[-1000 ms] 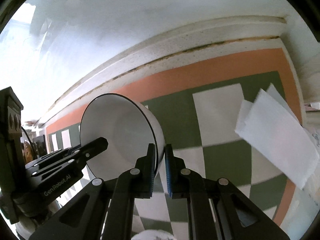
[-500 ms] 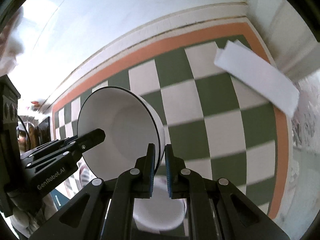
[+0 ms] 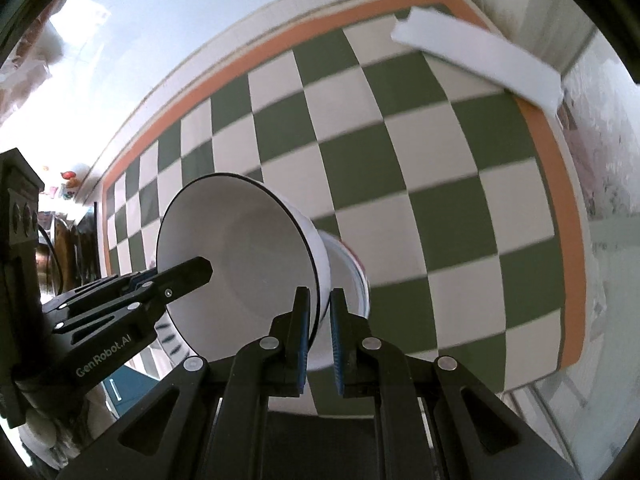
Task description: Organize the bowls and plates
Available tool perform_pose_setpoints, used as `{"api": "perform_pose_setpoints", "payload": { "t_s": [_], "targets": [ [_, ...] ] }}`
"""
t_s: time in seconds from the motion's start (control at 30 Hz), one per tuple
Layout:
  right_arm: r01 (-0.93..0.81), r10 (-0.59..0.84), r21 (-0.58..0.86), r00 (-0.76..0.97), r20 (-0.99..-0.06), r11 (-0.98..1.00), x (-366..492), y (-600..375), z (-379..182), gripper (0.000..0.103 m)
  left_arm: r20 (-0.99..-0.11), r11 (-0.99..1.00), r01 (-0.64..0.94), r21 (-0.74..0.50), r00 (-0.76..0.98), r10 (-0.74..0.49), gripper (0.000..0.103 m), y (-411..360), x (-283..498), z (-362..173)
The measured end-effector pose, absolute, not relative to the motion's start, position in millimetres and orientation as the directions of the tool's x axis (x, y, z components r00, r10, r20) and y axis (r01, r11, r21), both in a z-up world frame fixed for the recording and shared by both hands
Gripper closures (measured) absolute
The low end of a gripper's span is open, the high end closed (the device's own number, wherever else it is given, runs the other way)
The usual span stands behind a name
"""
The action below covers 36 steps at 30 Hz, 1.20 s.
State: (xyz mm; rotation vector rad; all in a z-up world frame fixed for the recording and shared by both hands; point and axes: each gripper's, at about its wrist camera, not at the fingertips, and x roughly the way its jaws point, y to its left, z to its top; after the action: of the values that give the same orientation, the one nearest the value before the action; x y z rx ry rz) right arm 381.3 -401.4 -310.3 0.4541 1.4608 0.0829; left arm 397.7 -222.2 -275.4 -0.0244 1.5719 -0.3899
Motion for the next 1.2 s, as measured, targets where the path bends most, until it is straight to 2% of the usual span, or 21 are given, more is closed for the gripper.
{"api": "perform_pose_setpoints", "payload": {
  "t_s": [0.53,1.1,1.2],
  "targets": [
    [0.241,0.337,0.336,0.039,-0.941,0.911,372,-401,-351,0.091,-0.980,0.947,0.256,-0.193,-0.090,-0.175,0.091,-233,386,-306],
    [0.224,0.325,0.315,-0.008,-0.946,0.922,384,-400,-352,0.088,-0.986,0.950,0.267,-0.161,-0.095,-0.141,0.089,-236,386,-304],
    [0.221,0.318,0.310,0.004,-0.948,0.925,380,-399,-346,0.087,-0.984,0.948,0.269,-0.172,-0.091,-0.153,0.086,-234,383,-297]
  ]
}}
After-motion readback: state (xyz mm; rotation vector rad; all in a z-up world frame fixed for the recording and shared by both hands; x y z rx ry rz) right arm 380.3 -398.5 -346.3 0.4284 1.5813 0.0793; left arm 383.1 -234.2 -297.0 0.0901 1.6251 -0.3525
